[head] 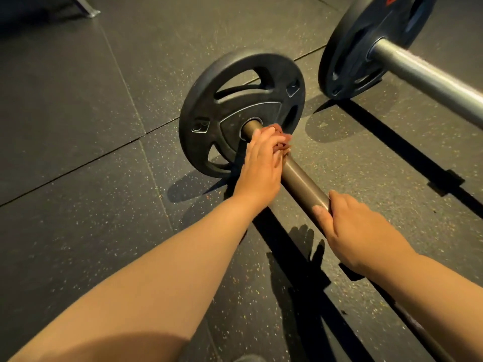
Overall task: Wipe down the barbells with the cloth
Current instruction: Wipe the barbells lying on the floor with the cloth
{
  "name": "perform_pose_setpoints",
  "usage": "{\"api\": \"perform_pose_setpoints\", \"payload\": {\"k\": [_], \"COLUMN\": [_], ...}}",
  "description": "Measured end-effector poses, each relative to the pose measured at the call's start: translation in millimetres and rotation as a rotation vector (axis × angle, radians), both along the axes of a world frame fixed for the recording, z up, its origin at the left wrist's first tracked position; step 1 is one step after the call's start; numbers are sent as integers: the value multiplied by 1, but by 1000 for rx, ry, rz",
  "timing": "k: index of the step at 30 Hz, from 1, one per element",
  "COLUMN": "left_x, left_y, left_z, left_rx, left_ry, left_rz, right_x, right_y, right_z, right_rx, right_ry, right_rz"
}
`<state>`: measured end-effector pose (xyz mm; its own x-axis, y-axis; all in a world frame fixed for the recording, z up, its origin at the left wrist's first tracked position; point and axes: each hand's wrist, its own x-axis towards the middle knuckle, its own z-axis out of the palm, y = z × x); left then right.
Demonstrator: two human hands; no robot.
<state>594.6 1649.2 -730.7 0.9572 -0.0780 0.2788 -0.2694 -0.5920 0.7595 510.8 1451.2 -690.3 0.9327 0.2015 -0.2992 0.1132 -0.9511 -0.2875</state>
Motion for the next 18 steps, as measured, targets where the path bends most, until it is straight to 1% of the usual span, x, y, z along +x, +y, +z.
{"api": "perform_pose_setpoints", "payload": {"k": [1, 2, 4, 6, 7, 9, 10, 11, 14, 16, 18], "left_x": [14, 22, 17, -4, -9, 1, 13, 24, 30, 9, -26], "left_y": [4, 3, -11, -24, -20, 4, 15, 22, 13, -10, -34], "left_z": [3, 5, 7, 6, 4, 3, 4, 4, 3, 2, 2], "left_rx": [-39, -66, -58, 8, 41, 97, 110, 112, 40, -21, -61], "left_ry": [14, 29, 55, 70, 38, -69, -108, -108, 11, 74, 103], "left_rz": [50, 90, 121, 81, 30, -88, -117, -103, 39, 132, 130], "right_x": [3, 7, 10, 10, 9, 7, 8, 8, 10, 10, 11], "right_y": [1, 1, 2, 1, 1, 1, 0, 0, 2, 3, 3], "right_z": [-1, -3, -6, -8, -7, -5, -6, -7, -10, -10, -10], "right_rx": [28, 100, 235, 308, 327, 356, 362, 351, 321, 324, 336], "right_ry": [12, 23, 18, -35, -57, -58, -47, -37, -23, -19, -22], "right_rz": [-5, -17, -41, -68, -80, -97, -103, -102, -100, -116, -133]}}
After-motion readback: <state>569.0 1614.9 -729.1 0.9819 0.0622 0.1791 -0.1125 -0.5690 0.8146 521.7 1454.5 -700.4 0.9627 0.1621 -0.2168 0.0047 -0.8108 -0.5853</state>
